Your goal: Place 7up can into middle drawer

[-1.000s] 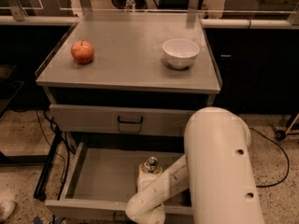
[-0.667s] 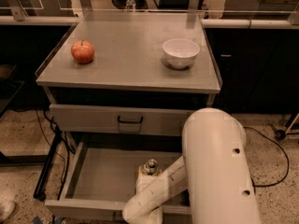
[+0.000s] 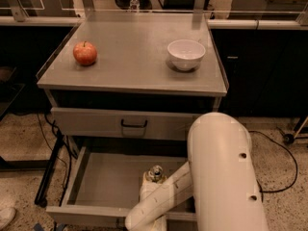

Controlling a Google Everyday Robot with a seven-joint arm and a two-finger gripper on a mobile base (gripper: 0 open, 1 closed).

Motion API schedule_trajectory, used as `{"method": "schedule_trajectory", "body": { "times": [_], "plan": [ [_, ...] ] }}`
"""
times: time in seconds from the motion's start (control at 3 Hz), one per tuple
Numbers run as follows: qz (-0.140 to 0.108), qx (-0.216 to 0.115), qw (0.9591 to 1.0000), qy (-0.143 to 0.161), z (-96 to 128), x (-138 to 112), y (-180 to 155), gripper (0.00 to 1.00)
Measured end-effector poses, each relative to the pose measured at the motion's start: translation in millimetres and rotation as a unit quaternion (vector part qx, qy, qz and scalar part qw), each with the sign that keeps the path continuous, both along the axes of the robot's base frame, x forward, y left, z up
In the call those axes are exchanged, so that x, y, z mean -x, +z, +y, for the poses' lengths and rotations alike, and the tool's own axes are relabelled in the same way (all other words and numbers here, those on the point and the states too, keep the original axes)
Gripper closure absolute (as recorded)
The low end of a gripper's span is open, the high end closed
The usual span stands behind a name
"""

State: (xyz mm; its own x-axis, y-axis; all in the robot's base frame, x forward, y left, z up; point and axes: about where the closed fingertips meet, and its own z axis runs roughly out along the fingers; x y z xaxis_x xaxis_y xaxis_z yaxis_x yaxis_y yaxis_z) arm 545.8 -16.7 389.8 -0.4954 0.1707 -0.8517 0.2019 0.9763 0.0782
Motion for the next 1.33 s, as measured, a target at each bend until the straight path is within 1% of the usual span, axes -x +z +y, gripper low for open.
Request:
{"method": "schedule_trajectory", "body": {
  "times": [0.67,1.0,1.33],
  "plan": [
    [0.0,0.0,1.0,0.0,0.0,0.0,0.0,0.36],
    [0.0,0.0,1.0,0.0,0.0,0.0,0.0,0.1],
    [0.0,0.0,1.0,0.0,0.0,0.0,0.0,0.0]
  ]
}}
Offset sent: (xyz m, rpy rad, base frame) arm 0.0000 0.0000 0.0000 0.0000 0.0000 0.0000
